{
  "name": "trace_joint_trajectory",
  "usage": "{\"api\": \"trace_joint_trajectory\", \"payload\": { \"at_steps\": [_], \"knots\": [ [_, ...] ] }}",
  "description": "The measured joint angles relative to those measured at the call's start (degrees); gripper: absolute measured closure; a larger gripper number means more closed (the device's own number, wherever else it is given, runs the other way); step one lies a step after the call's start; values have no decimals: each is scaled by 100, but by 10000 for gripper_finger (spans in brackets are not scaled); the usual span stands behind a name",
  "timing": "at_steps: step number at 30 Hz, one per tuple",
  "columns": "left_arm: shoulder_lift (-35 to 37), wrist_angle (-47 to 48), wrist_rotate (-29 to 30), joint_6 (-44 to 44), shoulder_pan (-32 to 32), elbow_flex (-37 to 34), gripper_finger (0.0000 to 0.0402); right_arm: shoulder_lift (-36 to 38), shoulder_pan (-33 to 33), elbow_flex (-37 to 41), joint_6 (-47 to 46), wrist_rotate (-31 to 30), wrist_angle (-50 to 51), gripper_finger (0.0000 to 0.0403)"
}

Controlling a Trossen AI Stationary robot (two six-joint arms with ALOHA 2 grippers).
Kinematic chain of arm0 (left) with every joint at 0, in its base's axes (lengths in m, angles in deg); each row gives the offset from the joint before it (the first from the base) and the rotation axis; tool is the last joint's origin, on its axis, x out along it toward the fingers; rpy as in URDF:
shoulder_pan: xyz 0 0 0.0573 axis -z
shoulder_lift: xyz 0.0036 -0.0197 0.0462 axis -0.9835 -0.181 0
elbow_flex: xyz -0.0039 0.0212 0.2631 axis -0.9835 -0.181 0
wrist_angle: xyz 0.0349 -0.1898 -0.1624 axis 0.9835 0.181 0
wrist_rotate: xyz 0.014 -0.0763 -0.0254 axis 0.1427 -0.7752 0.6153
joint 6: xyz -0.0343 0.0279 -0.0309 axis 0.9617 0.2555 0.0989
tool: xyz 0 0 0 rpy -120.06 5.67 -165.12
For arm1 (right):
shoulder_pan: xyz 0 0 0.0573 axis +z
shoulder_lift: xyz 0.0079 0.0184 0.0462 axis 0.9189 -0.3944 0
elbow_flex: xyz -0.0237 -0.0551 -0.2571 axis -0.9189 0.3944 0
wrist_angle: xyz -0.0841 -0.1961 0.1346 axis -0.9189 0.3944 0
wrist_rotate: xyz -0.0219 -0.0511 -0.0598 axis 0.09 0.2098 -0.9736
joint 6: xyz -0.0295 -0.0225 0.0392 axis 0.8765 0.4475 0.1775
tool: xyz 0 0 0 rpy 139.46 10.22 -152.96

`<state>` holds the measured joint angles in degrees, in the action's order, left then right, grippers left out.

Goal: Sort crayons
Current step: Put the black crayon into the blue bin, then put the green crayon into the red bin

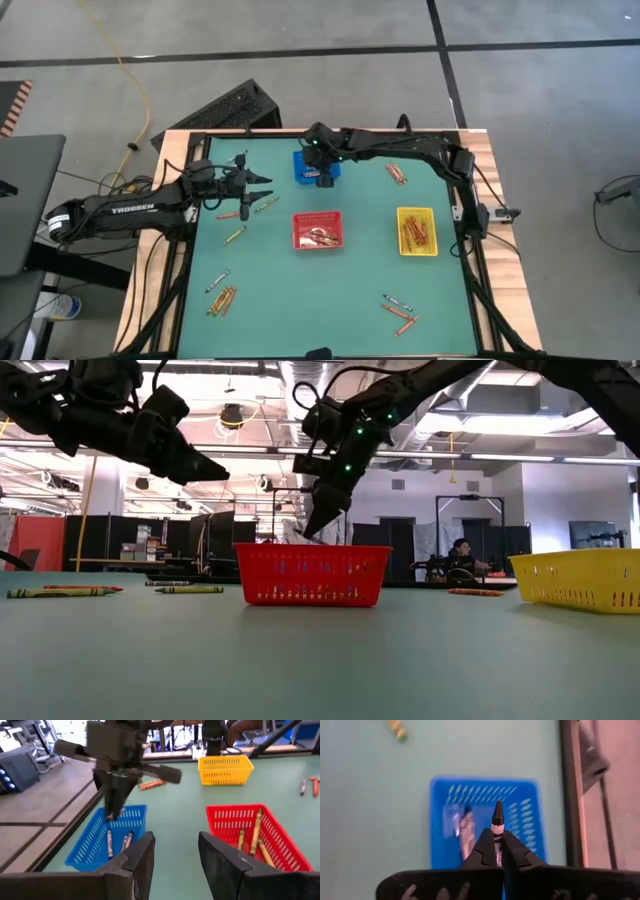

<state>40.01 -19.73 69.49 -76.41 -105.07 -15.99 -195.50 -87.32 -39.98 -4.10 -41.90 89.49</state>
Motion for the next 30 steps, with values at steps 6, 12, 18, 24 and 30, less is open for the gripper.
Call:
{"api": "trace_joint_trajectory", "payload": {
  "at_steps": [6, 12, 18, 24, 30],
  "knots": [
    [0, 31, 4, -57, 0, 0, 258, -80, -66, -6, 199, 10, 77, 398],
    [0, 39, 16, -30, 0, 0, 258, -70, -137, -3, 244, 117, 324, 374],
    [0, 52, 75, 36, 0, 0, 258, -67, -173, -3, 252, 197, 390, 322],
    [0, 155, 443, 84, -2, 0, 258, 152, -175, 5, 558, 215, 795, 304],
    [-13, 787, 1478, 274, -105, 0, 259, 861, -241, 2, 500, 795, 1641, 305]
  ]
}}
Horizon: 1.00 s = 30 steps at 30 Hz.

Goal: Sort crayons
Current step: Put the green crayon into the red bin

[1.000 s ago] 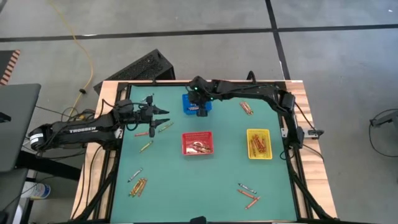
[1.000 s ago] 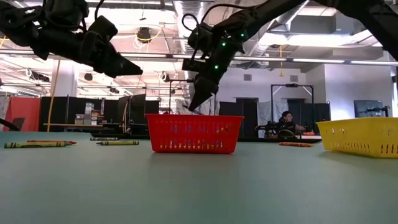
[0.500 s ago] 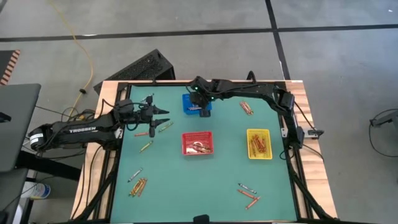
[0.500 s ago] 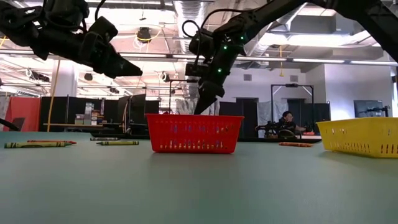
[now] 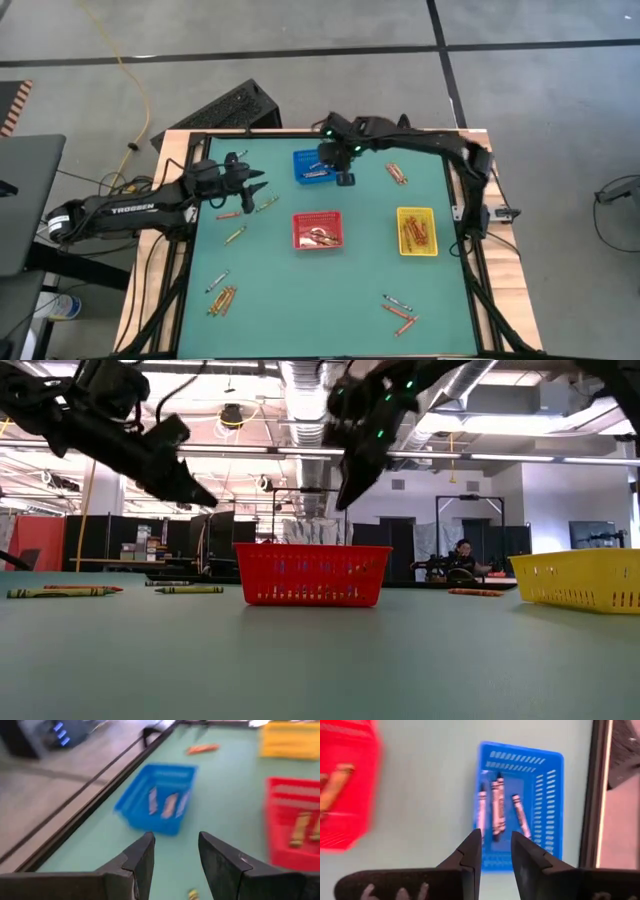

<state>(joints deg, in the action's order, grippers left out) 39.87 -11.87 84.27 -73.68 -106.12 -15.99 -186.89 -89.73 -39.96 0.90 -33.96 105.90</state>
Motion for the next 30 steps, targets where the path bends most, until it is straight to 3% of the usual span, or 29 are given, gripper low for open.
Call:
{"api": "trace_joint_trajectory", "payload": {
  "at_steps": [4, 9, 17, 23, 30],
  "knots": [
    [-231, 95, 83, 343, -418, 1, 265, 570, -173, 139, 22, 877, 205, 306],
    [-960, 277, 77, 480, -1362, 271, 274, 1200, -453, 919, 68, 1591, -74, 306],
    [-2601, 1495, -66, 429, -2434, 1507, 278, 2394, -656, 3091, -249, 1610, -1358, 306],
    [-3633, 2316, -64, 1, -2664, 2420, 278, 3231, -656, 4452, -351, 1612, -2816, 306],
    [-4323, 3019, -64, -79, -2682, 3066, 278, 3629, -719, 5199, -322, 1617, -3642, 306]
  ]
}}
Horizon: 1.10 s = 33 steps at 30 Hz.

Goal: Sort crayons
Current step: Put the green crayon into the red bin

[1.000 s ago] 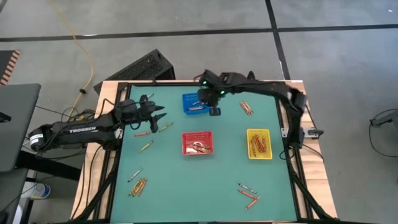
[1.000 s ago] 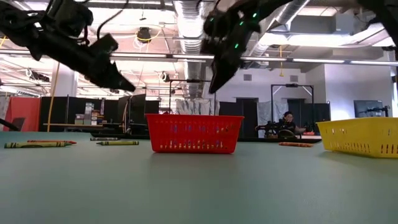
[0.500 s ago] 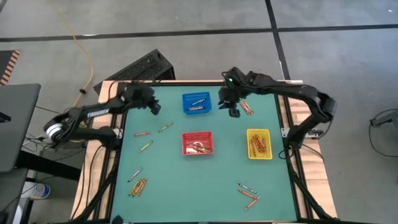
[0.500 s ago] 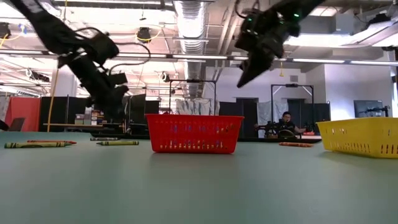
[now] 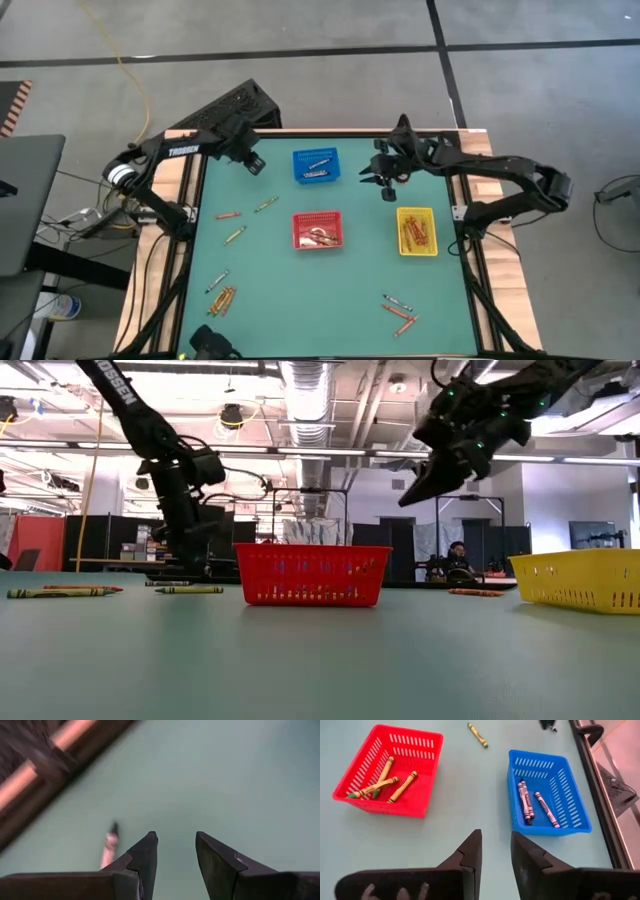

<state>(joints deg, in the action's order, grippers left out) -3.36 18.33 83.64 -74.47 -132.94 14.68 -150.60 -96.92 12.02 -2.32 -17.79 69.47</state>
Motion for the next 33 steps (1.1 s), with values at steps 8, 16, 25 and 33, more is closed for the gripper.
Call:
{"api": "trace_joint_trajectory", "payload": {
  "at_steps": [8, 16, 25, 33],
  "knots": [
    [-246, 377, 141, -166, 0, 55, 278, -180, -215, 189, 70, 32, -297, 306],
    [-249, 325, 3, -662, -204, 55, 278, -246, -635, 189, 212, 689, -818, 306],
    [-560, 409, -861, -1040, -505, 159, 295, -233, -1889, 185, -244, 1779, -1743, 306],
    [-577, 694, -1109, -541, -505, 142, 369, -238, -2558, 185, -2629, 1831, -2290, 306]
  ]
}}
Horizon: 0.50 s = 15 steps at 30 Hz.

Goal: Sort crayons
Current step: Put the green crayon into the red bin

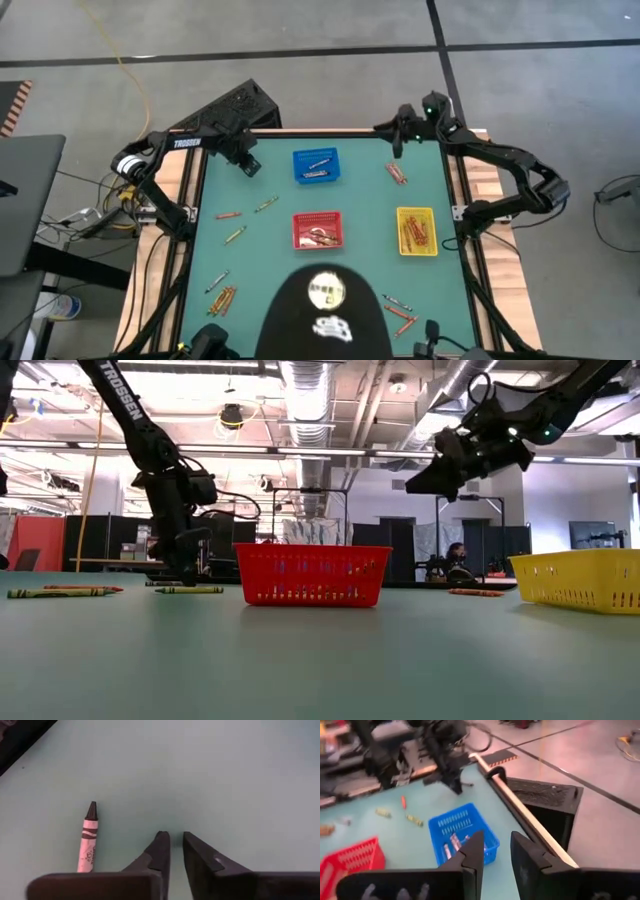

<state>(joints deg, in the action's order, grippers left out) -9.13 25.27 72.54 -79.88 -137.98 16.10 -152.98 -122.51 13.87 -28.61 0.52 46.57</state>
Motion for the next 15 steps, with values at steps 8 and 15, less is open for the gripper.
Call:
{"api": "trace_joint_trajectory", "payload": {
  "at_steps": [8, 15],
  "knots": [
    [-4, 265, -7, -92, 17, -2, 400, -2, 63, 0, 255, -240, -297, 306],
    [-2, -296, -66, -312, 25, -6, 401, -2, 62, 0, 1156, -366, -909, 306]
  ]
}}
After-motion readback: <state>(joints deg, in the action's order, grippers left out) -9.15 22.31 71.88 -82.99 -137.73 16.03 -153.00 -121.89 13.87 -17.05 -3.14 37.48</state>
